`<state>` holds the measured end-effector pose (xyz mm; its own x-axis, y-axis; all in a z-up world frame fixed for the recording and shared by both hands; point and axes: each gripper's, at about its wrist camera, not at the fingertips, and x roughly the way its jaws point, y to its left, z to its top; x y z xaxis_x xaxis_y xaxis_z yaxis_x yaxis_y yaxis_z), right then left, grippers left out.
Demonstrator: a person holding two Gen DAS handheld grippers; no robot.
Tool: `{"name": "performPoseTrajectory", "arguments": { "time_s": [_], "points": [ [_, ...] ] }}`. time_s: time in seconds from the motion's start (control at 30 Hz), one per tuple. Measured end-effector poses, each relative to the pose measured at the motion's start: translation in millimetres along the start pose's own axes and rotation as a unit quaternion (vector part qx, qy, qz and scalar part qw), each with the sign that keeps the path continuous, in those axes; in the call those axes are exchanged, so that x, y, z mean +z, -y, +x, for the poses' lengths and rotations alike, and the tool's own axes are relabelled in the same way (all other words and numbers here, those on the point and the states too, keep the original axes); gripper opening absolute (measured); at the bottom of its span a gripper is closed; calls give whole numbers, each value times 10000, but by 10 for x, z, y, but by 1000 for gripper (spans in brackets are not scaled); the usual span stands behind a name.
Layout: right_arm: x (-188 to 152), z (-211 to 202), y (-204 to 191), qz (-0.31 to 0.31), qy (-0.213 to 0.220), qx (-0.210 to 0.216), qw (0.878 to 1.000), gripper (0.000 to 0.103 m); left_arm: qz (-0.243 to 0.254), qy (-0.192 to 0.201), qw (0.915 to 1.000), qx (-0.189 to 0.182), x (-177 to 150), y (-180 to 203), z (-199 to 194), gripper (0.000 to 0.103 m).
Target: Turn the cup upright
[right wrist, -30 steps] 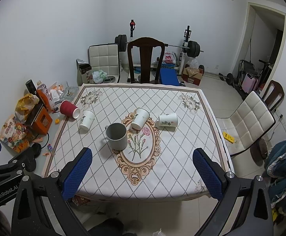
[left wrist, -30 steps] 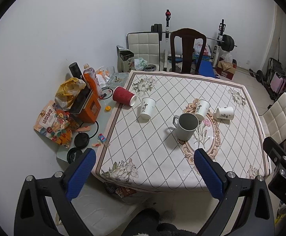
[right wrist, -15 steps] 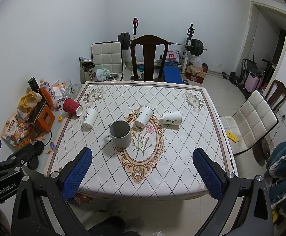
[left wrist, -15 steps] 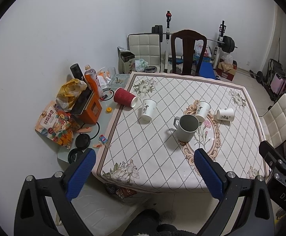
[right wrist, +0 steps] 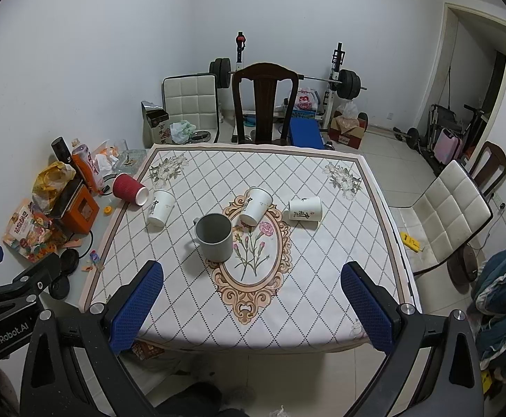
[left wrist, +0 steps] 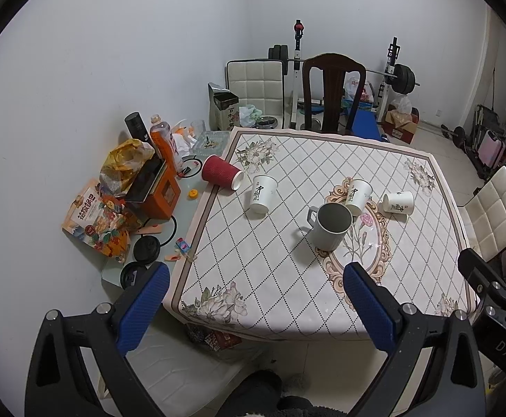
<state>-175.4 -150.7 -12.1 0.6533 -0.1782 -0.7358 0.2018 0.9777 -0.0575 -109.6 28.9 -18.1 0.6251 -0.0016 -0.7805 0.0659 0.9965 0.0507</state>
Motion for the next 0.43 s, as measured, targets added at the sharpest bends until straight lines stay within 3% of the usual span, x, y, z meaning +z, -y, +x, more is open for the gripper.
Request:
{"name": "performPoseTrajectory", "arguments": {
  "time_s": [0.43],
  "points": [
    [5, -29, -19, 7, -13, 22, 10000, 103, 12, -3, 10000, -14, 9, -13, -5, 102]
  ]
}}
